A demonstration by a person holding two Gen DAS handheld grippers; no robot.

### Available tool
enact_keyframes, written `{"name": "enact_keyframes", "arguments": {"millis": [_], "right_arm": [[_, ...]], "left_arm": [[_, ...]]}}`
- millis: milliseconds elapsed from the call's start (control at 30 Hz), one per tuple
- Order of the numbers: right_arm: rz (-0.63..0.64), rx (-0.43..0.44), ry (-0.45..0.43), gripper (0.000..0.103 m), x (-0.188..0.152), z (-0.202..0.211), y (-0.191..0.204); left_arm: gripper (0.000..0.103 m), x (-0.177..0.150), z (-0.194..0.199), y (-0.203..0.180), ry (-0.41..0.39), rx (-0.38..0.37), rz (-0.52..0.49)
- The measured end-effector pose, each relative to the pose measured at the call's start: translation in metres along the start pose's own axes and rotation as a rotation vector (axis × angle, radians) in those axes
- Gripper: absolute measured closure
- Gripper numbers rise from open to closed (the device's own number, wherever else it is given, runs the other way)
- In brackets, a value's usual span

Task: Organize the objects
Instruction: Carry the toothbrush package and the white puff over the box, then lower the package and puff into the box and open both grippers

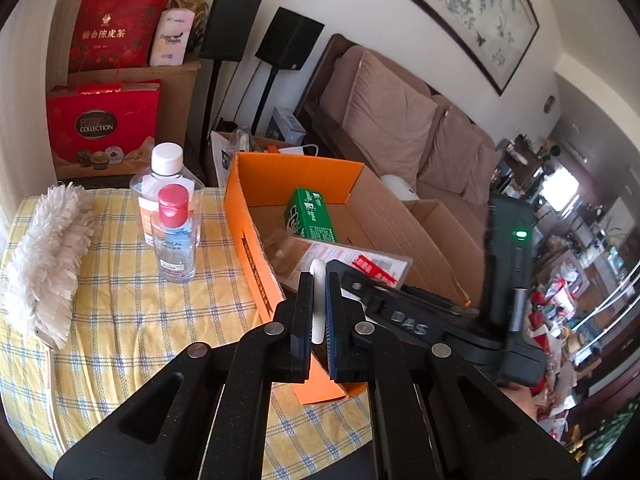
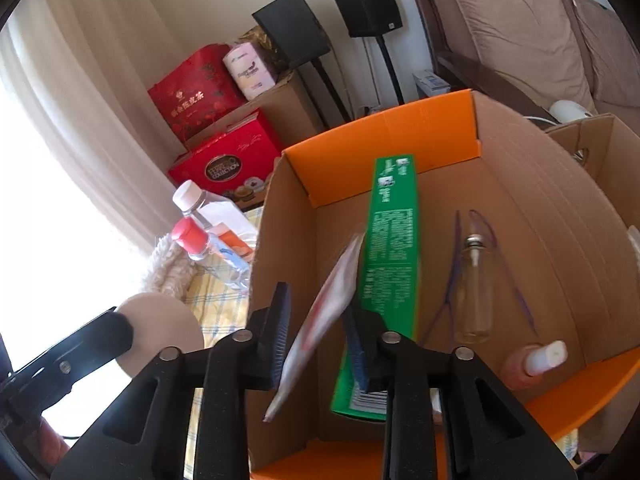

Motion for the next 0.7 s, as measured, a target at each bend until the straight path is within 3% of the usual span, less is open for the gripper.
{"name": "enact_keyframes", "arguments": {"millis": [133,467,700], "right_arm": [[0.022,-0.009,-0.016,0.061,0.005,0.023,-0.009],[0.040,-0.096,-0.089,0.055,0.010,0.069,-0.038],[0.044,-0.118,-0.102,0.054,0.008,0.078,-0.049]], "left_arm": [[0.098,0.000,-0.010,-0.011,0.014,-0.008,-0.019],[0.098,0.000,-0.053,-0.048,0.079,-0.054,-0.056],[0.098,0.005,-0.097,-0.050,0.128,-0.060,-0.027]]}}
Point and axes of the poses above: each gripper's, at about its wrist camera, not at the fingertips, and z roughly against the way its jaws point, y to its left, x to its top, the point moved 7 cm from there along -z, roughly the way its jaws point, and after that the axes turned 10 degrees about -y, right-handed, at the moved point
